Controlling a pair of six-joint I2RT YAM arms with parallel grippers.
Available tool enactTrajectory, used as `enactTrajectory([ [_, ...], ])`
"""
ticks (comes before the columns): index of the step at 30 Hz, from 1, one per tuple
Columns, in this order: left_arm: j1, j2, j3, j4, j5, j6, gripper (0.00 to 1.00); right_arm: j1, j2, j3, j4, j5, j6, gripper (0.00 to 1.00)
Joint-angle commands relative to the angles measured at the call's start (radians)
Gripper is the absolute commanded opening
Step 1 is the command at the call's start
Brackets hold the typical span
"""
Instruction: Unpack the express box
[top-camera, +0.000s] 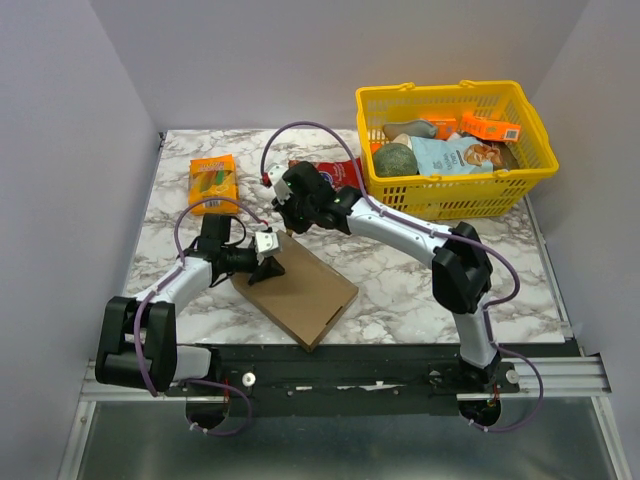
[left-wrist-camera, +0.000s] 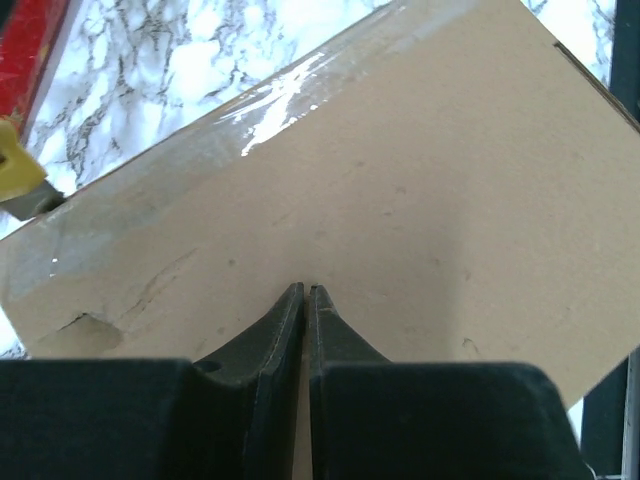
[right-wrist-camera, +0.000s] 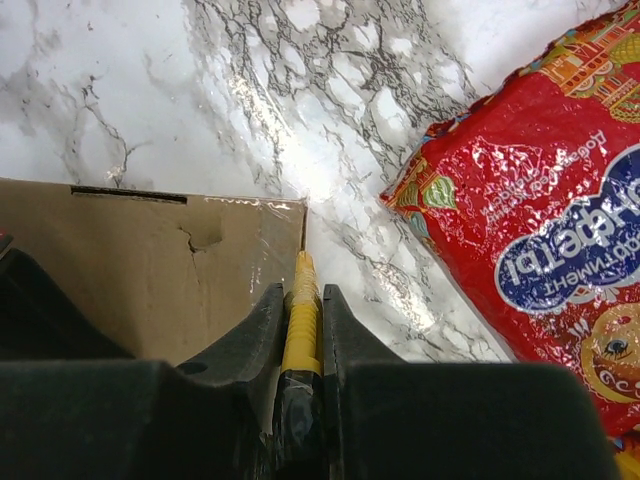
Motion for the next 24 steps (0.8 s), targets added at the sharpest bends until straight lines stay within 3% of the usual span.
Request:
enactTrajectory([
  [1,-0.002,0.025,-0.016,0.128,-0.144,-0.084,0.13,0.032,-0.021,-0.073,-0.051,0.103,0.026,0.01],
  [6,-0.011,0.055,0.002,0.111,-0.212,-0.104,0.01,0.049,-0.051,-0.13,-0.066,0.112,0.045,0.0],
  [24,-0.124,0.098,-0.022,0.149,-0.523,-0.246,0.0,0.05,-0.155,-0.262,-0.087,0.125,0.072,0.0],
])
